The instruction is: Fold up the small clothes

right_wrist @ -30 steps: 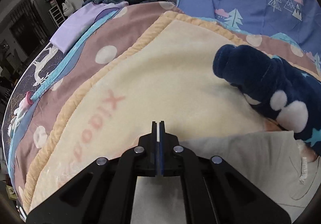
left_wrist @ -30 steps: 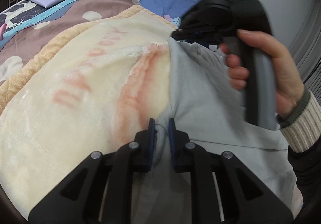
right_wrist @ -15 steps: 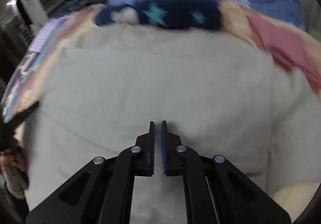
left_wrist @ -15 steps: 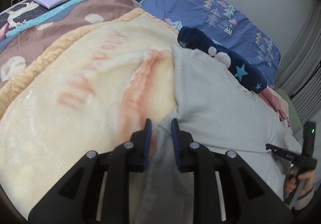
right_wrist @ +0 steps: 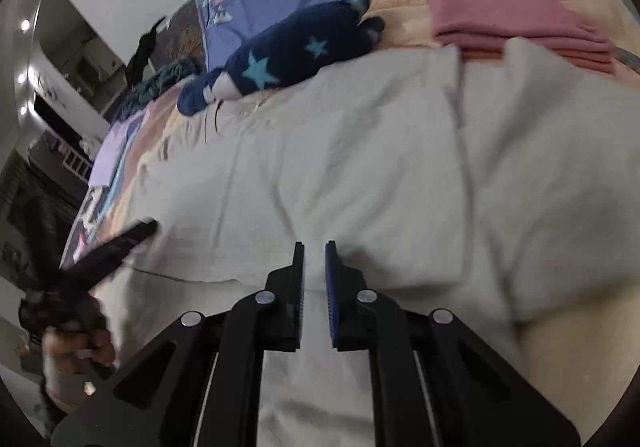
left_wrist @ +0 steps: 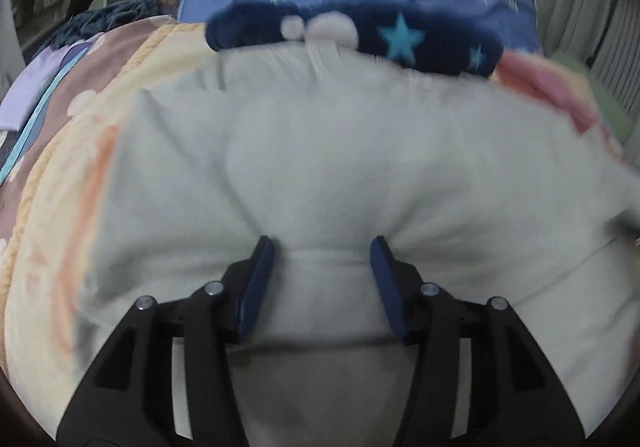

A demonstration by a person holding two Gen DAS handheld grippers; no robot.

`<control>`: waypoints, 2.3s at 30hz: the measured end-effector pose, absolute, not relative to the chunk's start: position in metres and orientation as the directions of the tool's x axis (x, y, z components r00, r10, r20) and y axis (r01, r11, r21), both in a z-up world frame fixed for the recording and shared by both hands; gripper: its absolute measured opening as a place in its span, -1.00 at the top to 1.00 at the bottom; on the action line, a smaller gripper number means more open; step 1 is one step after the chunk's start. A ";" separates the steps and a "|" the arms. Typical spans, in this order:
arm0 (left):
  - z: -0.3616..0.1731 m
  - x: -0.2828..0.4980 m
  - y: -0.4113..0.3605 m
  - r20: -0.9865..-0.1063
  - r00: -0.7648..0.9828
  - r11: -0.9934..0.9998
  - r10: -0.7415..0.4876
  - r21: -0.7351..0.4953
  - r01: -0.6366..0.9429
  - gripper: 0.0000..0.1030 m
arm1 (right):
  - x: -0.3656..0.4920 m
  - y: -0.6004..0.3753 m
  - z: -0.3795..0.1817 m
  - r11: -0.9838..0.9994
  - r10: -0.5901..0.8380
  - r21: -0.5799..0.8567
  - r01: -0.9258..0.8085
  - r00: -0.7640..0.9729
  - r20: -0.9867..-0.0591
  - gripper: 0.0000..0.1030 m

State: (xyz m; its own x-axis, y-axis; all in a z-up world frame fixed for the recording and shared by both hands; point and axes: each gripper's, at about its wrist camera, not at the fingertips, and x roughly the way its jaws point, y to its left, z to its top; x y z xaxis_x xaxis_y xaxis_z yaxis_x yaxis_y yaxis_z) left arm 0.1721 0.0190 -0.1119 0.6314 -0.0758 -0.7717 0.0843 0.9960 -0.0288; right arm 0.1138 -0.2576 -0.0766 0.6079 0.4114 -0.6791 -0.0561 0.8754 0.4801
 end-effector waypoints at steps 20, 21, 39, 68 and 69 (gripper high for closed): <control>-0.106 0.166 0.022 -0.751 0.652 0.995 -0.098 -0.064 0.076 -0.08 | -0.091 -0.573 -0.116 0.179 -0.143 0.853 0.489 0.871 -0.470 -0.01; -0.106 0.166 0.023 -0.751 0.652 0.994 -0.104 -0.071 0.077 -0.10 | -0.089 -0.575 -0.116 0.172 -0.161 0.856 0.487 0.871 -0.464 0.06; -0.104 0.165 0.034 -0.725 0.660 0.978 -0.198 -0.186 0.089 -0.18 | 0.133 -0.270 0.001 0.711 0.546 0.664 -0.232 0.777 -0.313 0.93; -0.060 0.219 -0.081 -0.696 0.426 0.812 -0.578 -0.543 0.215 0.95 | 0.122 -0.182 -0.114 0.772 0.624 0.576 -0.270 0.495 -0.604 0.67; -0.042 0.219 -0.081 -0.671 0.451 0.803 -0.589 -0.545 0.239 0.95 | 0.119 -0.188 -0.108 0.769 0.626 0.573 -0.282 0.514 -0.587 0.61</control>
State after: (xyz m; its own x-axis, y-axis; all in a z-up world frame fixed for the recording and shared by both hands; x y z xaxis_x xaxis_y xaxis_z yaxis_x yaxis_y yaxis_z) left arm 0.2193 -0.0811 -0.0417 0.4505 -0.5892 -0.6707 0.2391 0.8035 -0.5452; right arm 0.1190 -0.1878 -0.1082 0.5137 0.6259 -0.5868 -0.2821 0.7692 0.5734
